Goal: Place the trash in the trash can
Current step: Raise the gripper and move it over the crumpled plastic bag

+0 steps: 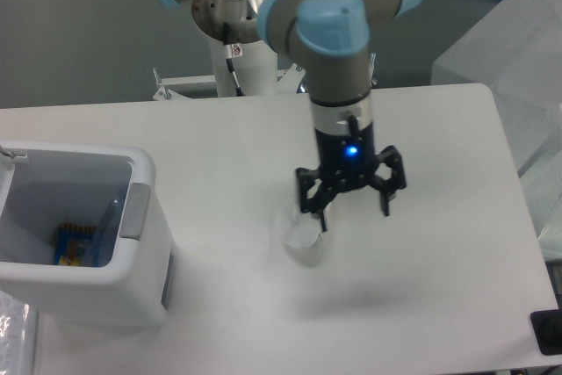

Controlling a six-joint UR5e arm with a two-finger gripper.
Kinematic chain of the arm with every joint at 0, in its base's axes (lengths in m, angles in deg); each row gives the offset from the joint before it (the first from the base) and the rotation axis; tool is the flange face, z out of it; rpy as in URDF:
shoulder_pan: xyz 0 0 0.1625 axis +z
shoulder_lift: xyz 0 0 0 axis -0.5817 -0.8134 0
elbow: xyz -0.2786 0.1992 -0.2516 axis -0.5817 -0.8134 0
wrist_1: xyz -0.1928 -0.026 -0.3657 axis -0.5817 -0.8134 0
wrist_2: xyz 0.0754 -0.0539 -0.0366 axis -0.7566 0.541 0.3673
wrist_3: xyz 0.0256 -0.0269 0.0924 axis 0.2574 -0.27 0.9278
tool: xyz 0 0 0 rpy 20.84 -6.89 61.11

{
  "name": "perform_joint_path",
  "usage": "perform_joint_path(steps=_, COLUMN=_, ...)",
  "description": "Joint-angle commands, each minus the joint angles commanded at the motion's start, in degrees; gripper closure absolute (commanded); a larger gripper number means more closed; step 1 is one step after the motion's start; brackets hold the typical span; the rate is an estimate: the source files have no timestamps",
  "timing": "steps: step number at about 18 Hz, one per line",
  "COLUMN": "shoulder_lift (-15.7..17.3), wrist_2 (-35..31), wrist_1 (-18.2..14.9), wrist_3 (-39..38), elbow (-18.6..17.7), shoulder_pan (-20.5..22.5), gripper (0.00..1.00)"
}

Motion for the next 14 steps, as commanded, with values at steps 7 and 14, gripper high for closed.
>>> perform_joint_path(steps=7, shoulder_lift=-2.72, wrist_2=-0.62, wrist_1=-0.26, wrist_3=0.28, elbow=-4.13, shoulder_pan=0.01, gripper=0.0)
perform_joint_path(steps=14, shoulder_lift=-5.27, wrist_2=-1.41, wrist_1=0.26, wrist_3=0.02, elbow=-7.21, shoulder_pan=-0.87, gripper=0.0)
